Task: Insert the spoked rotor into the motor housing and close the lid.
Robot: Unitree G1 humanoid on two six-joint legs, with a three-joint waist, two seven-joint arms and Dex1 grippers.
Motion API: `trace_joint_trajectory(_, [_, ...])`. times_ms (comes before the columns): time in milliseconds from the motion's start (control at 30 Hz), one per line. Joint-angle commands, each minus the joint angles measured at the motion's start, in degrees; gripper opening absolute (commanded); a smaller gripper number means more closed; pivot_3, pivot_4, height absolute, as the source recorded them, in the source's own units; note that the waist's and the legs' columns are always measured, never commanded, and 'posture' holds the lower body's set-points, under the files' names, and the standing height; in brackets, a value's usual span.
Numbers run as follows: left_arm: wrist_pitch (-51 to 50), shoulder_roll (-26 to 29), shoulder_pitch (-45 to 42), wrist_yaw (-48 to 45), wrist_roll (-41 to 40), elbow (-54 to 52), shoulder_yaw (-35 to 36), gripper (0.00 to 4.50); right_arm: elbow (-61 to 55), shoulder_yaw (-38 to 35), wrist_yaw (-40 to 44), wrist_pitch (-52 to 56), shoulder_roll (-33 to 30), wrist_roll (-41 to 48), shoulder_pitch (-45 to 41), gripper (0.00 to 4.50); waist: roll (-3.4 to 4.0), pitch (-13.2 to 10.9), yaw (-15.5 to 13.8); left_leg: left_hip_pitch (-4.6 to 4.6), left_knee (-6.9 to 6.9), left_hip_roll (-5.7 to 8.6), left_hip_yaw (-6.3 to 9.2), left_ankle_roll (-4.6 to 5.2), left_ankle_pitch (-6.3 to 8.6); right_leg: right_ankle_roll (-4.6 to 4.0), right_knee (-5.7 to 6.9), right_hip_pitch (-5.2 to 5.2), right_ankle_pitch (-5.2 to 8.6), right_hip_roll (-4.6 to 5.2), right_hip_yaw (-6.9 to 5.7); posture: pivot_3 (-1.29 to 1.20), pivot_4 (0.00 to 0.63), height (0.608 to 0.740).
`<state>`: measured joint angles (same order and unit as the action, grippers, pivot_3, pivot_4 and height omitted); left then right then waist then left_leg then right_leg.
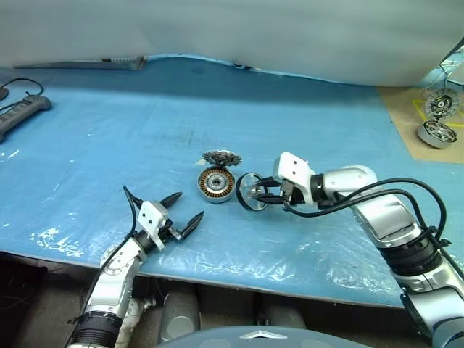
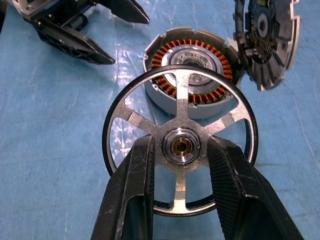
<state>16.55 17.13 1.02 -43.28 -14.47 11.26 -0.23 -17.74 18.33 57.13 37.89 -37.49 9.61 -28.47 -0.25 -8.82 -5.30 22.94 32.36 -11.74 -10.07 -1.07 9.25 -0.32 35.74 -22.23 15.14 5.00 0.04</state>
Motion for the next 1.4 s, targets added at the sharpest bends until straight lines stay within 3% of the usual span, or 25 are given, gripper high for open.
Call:
trace_joint_trajectory(33, [2.4,0.8,-0.5,-1.4,-1.1,1.9,1.5,4.5,-1.3,1.9,-0.6,-0.7,2.4,-0.2,-2.8,1.22,0.0,0.0,0.0,0.0,0.0,0.0,0.0,0.0,0.0,0.0,0.01,0.0,0.0,0.0,-0.01,0.0,0.15,0.74])
trace_joint_trajectory(267, [3.6,0.9,-1.4,-2.0,-1.5,2.8,1.8,4.5,4.6,6.8,-2.7,-1.8,10.0,-2.7,-9.2,1.22,-0.01,0.0,0.1,0.08,-0.02,0.0,-0.01,-0.05,-0.03,0.0,0.01,-0.09,0.0,-0.01,0.01,0.0,0.15,0.74])
trace_joint_trajectory(500, [5.1,0.6,-2.7,-2.2,-1.2,5.3,1.7,4.5,12.1,8.8,-3.0,-5.6,13.1,-5.4,-12.8,1.22,-0.01,0.0,0.0,0.11,0.0,0.01,-0.02,-0.08,-0.04,0.18,0.01,-0.08,-0.1,0.01,-0.01,0.0,0.15,0.74])
trace_joint_trajectory(933, [7.1,-0.3,-4.6,-2.5,-0.6,7.6,0.8,4.5,19.8,7.7,-2.7,-9.3,13.3,-7.9,-15.1,1.22,-0.01,0.0,0.0,0.09,0.07,0.01,-0.03,-0.09,-0.04,0.21,0.09,-0.04,-0.13,0.01,-0.02,0.0,0.15,0.74])
trace_joint_trajectory(1400, [2.7,-2.4,-4.3,1.9,2.0,0.8,-2.1,4.5,19.0,6.8,-2.6,-8.9,13.0,-8.0,-15.9,1.22,-0.02,0.0,0.0,0.18,0.14,0.0,-0.02,-0.09,-0.05,0.27,0.07,-0.08,-0.17,0.0,-0.01,0.0,0.15,0.74])
